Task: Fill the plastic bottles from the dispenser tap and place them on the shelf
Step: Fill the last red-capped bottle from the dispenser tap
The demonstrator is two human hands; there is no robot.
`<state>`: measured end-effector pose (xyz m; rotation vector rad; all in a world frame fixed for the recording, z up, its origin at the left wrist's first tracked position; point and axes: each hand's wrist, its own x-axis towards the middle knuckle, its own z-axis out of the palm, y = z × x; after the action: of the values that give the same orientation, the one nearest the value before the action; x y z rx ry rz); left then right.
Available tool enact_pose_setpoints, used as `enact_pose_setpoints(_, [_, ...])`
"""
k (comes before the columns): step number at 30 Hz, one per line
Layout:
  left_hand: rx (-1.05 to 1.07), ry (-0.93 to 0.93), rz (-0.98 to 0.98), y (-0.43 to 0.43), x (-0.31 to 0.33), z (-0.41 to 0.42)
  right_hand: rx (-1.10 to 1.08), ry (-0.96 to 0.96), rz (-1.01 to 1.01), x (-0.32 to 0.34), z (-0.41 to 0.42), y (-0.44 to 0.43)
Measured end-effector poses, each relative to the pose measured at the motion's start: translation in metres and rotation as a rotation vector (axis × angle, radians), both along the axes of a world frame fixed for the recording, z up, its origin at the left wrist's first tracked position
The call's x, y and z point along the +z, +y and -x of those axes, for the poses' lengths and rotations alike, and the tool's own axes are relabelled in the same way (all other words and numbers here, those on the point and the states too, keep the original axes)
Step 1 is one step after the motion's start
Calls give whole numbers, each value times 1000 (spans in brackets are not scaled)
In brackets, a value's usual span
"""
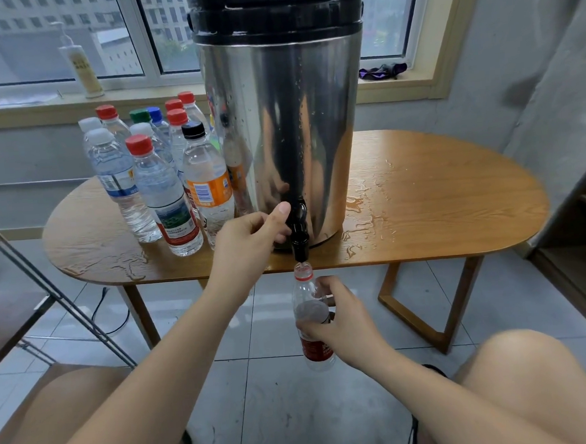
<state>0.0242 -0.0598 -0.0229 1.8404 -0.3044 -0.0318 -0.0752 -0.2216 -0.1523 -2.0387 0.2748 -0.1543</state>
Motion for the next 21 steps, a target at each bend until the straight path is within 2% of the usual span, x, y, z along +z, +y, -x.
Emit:
enact_pose_setpoints(6, [-73,-2,-100,27,-29,11,-9,-19,7,-6,-2,0])
enact_pose_setpoints(10, [-126,78,-194,34,-54,14,-9,-19,16,-5,-1,0])
enact_pose_setpoints(13, [-170,147,-181,32,-69,17,-12,-20,3,-4,0,0])
enact_pose_setpoints(17, [-237,90,-263,24,-84,27,-8,-23,-16,-3,0,0])
enact_pose_setpoints(21, [-214,98,-258,20,-91,27,4,-24,-11,-4,1,0])
